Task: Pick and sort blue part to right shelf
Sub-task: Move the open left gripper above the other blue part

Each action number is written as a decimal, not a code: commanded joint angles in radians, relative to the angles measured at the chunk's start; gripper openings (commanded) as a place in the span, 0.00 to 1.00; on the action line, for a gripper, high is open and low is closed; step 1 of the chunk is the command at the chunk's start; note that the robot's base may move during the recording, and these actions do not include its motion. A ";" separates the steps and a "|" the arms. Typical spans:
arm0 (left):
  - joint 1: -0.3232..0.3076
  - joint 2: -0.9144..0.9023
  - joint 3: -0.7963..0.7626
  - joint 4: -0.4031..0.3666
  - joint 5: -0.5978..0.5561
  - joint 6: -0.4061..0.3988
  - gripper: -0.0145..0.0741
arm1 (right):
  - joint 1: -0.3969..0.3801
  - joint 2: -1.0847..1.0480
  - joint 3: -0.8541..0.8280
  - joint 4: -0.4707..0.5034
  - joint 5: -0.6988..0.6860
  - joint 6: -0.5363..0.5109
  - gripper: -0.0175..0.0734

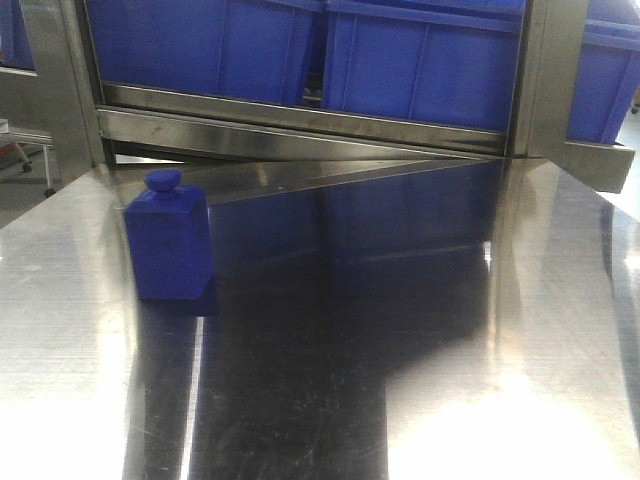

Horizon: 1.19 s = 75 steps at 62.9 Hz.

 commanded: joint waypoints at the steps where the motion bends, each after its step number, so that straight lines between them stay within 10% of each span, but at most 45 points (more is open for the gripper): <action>1: -0.034 0.133 -0.099 -0.001 -0.073 -0.010 0.30 | -0.003 0.007 -0.030 -0.013 -0.090 -0.012 0.63; 18: -0.154 0.437 -0.288 -0.027 -0.024 -0.010 0.35 | -0.003 0.007 -0.030 -0.013 -0.090 -0.012 0.63; 36: -0.249 0.682 -0.499 -0.090 0.095 -0.010 0.73 | -0.003 0.007 -0.030 -0.013 -0.090 -0.012 0.63; 54: -0.273 0.873 -0.773 -0.204 0.413 -0.010 0.73 | -0.003 0.007 -0.030 -0.013 -0.090 -0.012 0.63; 75: -0.286 1.052 -1.017 -0.136 0.663 -0.189 0.74 | -0.003 0.007 -0.030 -0.013 -0.090 -0.012 0.63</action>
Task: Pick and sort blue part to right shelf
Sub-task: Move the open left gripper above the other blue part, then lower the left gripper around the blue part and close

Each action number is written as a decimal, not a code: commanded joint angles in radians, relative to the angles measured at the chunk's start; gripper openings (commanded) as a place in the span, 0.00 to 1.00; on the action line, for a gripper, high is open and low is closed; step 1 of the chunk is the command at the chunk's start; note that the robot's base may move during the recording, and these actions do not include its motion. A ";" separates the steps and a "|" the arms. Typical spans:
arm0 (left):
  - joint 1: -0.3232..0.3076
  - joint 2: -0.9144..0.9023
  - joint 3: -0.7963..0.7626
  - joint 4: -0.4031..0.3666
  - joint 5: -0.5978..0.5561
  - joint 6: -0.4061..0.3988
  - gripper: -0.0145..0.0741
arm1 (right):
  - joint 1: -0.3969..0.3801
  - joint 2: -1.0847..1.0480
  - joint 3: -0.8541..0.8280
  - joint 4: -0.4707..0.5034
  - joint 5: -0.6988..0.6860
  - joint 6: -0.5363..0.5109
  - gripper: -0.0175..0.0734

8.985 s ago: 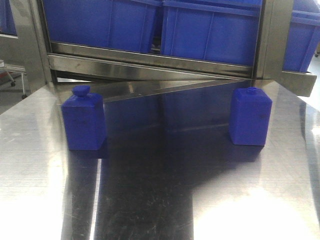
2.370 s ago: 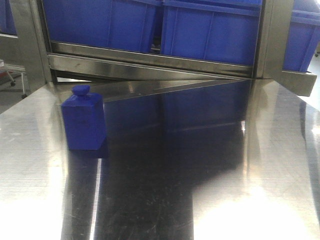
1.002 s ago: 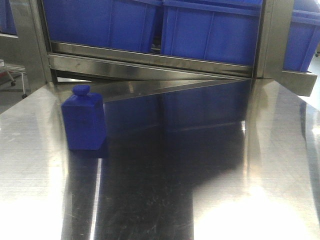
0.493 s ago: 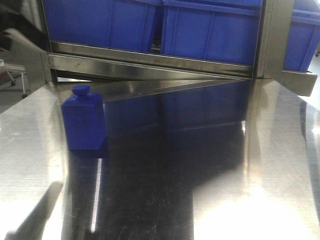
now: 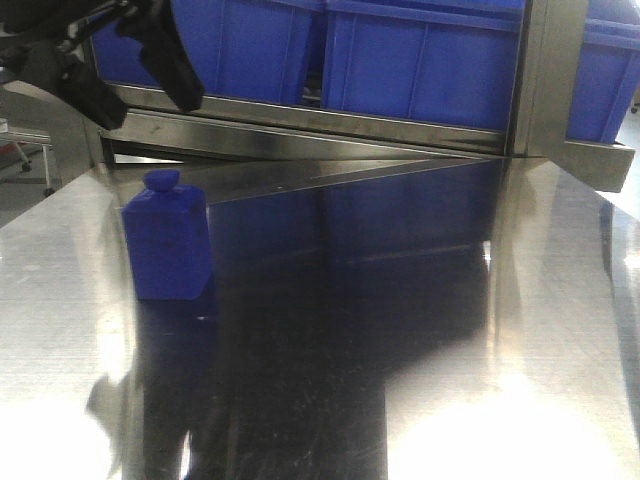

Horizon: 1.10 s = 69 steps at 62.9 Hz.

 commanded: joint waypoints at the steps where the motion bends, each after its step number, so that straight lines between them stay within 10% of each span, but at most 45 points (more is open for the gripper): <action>1: -0.015 -0.002 -0.074 0.020 0.011 -0.036 0.75 | -0.003 0.007 -0.030 -0.013 -0.090 -0.012 0.63; 38: -0.057 0.151 -0.284 0.201 0.372 -0.326 0.88 | -0.003 0.007 -0.030 -0.013 -0.090 -0.012 0.63; 69: -0.095 0.258 -0.323 0.201 0.449 -0.346 0.88 | -0.003 0.007 -0.030 -0.013 -0.090 -0.012 0.63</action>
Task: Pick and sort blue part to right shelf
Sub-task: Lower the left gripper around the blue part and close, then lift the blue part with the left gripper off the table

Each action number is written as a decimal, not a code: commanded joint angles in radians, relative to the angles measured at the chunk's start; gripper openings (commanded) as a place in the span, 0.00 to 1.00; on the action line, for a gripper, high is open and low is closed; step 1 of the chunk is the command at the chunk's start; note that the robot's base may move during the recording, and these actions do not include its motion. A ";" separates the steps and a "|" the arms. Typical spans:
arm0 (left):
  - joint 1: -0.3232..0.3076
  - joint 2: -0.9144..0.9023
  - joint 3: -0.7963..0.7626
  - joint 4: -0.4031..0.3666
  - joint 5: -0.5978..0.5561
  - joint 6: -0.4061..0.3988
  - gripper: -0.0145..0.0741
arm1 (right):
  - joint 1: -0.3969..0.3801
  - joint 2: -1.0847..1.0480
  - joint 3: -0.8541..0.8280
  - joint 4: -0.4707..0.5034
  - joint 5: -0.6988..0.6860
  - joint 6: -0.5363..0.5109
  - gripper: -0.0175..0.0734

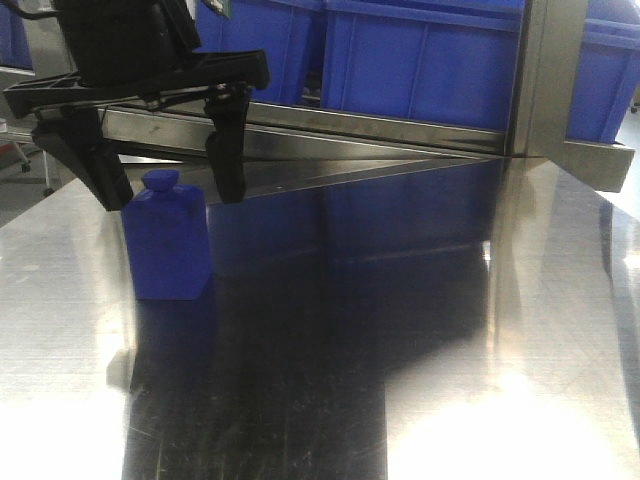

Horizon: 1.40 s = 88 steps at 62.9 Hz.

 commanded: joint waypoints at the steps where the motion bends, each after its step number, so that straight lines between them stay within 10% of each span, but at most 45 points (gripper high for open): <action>1: -0.004 -0.026 -0.031 0.000 0.014 -0.012 0.88 | -0.003 0.007 -0.030 -0.013 -0.090 -0.012 0.63; 62: 0.014 0.009 -0.031 0.017 0.024 -0.012 0.87 | -0.003 0.007 -0.030 -0.013 -0.090 -0.012 0.63; 88: 0.014 0.009 -0.031 0.010 0.024 -0.012 0.61 | -0.003 0.007 -0.030 -0.013 -0.090 -0.012 0.63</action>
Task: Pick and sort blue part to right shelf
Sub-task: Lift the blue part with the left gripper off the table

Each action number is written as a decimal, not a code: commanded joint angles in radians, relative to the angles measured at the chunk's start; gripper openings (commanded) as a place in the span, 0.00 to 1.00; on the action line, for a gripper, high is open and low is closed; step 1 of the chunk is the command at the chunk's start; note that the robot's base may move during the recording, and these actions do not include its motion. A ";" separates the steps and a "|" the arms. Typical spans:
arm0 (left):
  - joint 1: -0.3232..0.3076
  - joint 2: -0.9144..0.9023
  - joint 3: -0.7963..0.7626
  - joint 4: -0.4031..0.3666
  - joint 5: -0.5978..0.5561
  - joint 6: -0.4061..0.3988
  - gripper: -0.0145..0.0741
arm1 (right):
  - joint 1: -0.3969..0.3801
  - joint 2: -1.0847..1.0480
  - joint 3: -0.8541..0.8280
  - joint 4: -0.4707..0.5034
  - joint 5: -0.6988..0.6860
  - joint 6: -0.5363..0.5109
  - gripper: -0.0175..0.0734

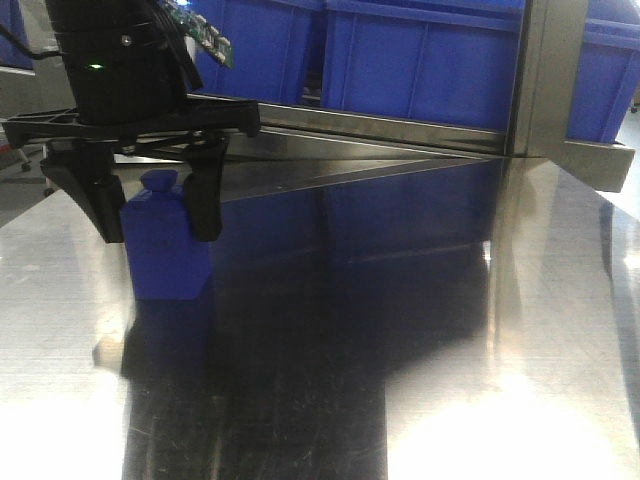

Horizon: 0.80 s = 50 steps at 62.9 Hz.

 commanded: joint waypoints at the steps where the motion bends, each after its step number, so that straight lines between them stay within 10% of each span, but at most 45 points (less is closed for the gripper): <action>1: 0.002 -0.044 -0.031 -0.010 -0.006 -0.013 0.60 | -0.003 0.007 -0.030 -0.013 -0.090 -0.012 0.63; 31: 0.002 -0.090 -0.031 -0.017 -0.004 -0.001 0.54 | -0.003 0.007 -0.030 -0.013 -0.090 -0.012 0.63; 50: 0.061 -0.250 0.011 -0.220 -0.032 0.399 0.54 | -0.003 0.007 -0.030 -0.013 -0.090 -0.012 0.63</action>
